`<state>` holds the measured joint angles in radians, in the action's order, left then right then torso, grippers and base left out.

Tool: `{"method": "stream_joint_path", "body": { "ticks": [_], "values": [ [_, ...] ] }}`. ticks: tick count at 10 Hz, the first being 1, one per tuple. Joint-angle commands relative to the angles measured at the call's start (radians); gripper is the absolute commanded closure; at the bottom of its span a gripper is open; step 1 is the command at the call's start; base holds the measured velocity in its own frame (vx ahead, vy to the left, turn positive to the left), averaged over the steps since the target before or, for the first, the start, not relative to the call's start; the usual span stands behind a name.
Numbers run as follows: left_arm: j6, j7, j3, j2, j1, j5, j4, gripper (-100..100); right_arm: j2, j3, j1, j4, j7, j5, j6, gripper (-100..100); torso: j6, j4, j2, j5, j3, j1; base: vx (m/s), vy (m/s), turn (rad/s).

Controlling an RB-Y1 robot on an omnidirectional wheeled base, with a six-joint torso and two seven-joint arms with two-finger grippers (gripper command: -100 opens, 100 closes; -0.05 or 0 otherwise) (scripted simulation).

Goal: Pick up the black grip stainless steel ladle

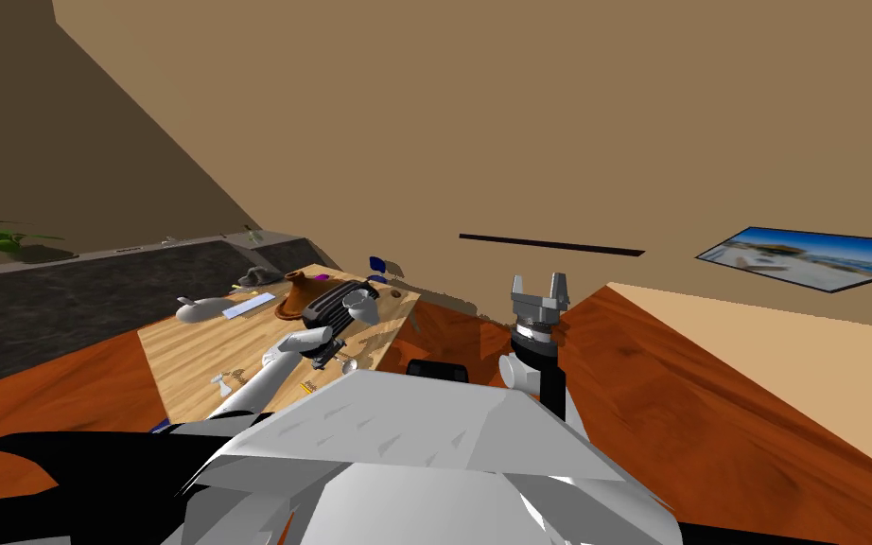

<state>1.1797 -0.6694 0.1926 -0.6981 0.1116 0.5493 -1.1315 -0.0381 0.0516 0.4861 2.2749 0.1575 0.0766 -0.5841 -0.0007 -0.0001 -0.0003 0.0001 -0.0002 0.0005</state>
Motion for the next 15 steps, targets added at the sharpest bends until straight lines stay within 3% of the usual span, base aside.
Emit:
{"method": "stream_joint_path", "body": {
  "ticks": [1,7,8,9,13,14,15],
  "values": [
    [-0.021,0.0,0.006,0.002,-0.004,0.002,0.036,-100,0.0,0.0,0.0,0.0,0.0,0.0,0.0,0,0.0,0.0,0.0,0.0,0.0,0.0,-0.031,0.007,-0.135],
    [-0.094,0.001,0.028,0.008,-0.017,0.011,0.162,-100,0.0,0.0,0.0,0.0,0.0,0.0,0.0,0,0.0,0.001,0.004,0.0,0.002,0.0,-0.053,0.012,-0.154],
    [-0.088,-0.003,0.027,0.006,-0.018,0.012,0.156,-100,0.0,0.0,0.0,0.0,0.0,0.0,0.0,0,0.0,0.001,0.003,0.0,0.002,0.0,-0.018,0.005,-0.016],
    [-0.091,-0.003,0.027,0.006,-0.018,0.012,0.159,100,0.0,0.0,0.0,0.0,0.0,0.0,0.0,0,0.0,0.001,0.002,0.0,0.001,0.0,0.0,0.0,0.0],
    [-0.09,-0.003,0.027,0.005,-0.017,0.012,0.159,100,0.0,0.0,0.0,0.0,0.0,0.0,0.0,0,0.001,0.0,-0.001,0.001,0.0,0.001,-0.001,0.0,0.004],
    [-0.09,-0.003,0.027,0.005,-0.017,0.012,0.159,0,0.0,0.0,0.0,0.0,0.0,0.0,0.0,0,0.001,0.0,-0.001,0.001,0.0,0.001,0.0,0.0,0.0],
    [-0.073,0.001,0.022,0.006,-0.013,0.008,0.126,100,0.0,0.0,0.0,0.0,0.0,0.0,0.0,0,0.001,0.0,-0.001,0.001,0.0,0.001,0.035,0.002,0.154]
  ]
}}
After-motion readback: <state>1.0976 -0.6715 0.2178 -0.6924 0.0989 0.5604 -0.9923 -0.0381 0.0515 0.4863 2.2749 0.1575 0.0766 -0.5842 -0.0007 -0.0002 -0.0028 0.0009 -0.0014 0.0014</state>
